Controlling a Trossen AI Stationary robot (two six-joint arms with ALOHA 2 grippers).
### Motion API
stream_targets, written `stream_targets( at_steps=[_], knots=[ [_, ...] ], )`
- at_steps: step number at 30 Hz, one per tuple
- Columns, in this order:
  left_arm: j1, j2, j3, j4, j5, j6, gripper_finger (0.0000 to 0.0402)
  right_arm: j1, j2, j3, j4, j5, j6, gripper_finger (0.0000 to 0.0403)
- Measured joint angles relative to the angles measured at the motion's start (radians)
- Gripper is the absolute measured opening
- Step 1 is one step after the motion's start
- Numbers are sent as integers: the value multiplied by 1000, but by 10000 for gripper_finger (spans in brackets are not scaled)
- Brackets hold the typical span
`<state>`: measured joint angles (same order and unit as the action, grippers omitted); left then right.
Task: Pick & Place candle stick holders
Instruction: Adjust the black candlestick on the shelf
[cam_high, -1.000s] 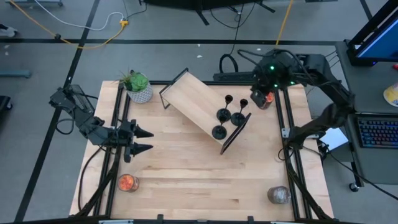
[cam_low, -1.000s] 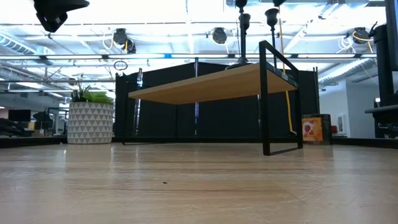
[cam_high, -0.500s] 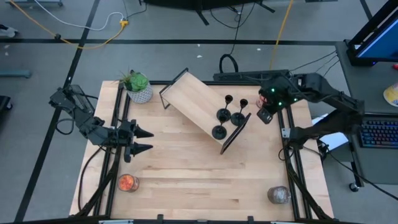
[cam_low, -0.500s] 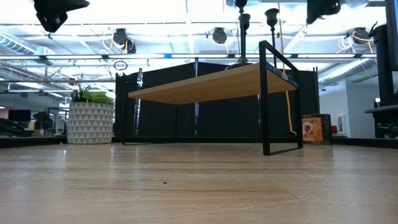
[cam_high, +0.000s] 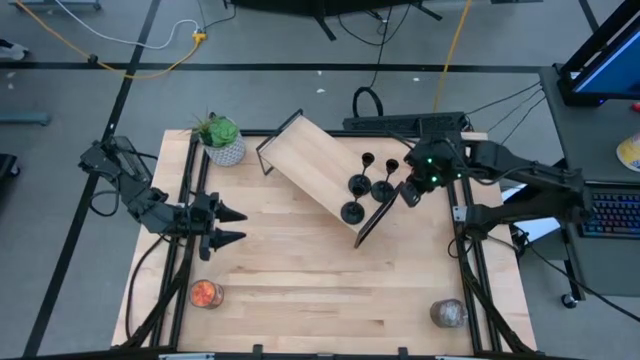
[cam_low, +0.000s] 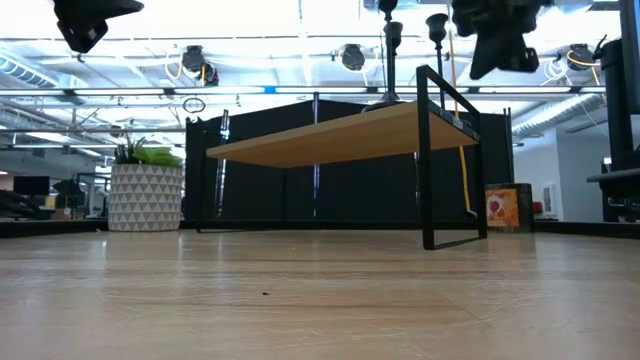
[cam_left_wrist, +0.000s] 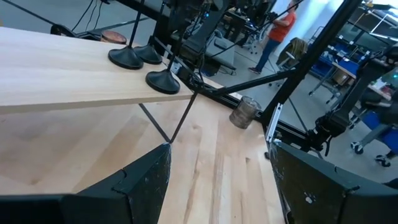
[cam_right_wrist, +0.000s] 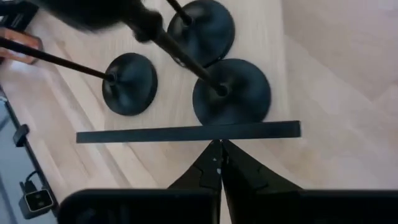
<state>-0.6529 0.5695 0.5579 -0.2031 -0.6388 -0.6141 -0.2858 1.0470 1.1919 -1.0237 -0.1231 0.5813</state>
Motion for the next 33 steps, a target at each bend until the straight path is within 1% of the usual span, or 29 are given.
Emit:
stream_targets(
  at_steps=[4, 9, 11, 14, 17, 20, 22, 25, 27, 30, 33],
  knots=[
    [0, 0, 0, 9, 0, -23, 283, 0, -25, -55, 17, 1, 2, 0],
    [0, 0, 0, 97, -14, 31, 283, -3, -67, -81, 18, 97, 2, 0],
    [1, 4, 0, 144, -58, 52, 283, -5, -84, -84, 18, 138, 2, 0],
    [16, 31, 0, 234, -179, 79, 283, -5, -108, -84, 18, 213, 2, 0],
    [47, 75, 0, 334, -260, 93, 283, -6, -127, -84, 14, 289, 2, 0],
    [92, 132, 0, 436, -315, 72, 283, -19, -147, -84, -4, 331, -5, 0],
    [127, 178, 0, 498, -336, 59, 283, -32, -161, -84, -5, 334, -14, 0],
    [185, 244, 2, 603, -340, 59, 282, -51, -180, -84, -6, 333, -18, 0],
    [222, 286, 24, 632, -334, 59, 282, -61, -192, -84, -7, 333, -24, 0],
    [281, 341, 90, 612, -287, 60, 283, -78, -214, -101, -5, 332, -39, 0],
    [347, 397, 182, 504, -198, 59, 282, -98, -243, -137, 2, 331, -40, 0]
  ],
)
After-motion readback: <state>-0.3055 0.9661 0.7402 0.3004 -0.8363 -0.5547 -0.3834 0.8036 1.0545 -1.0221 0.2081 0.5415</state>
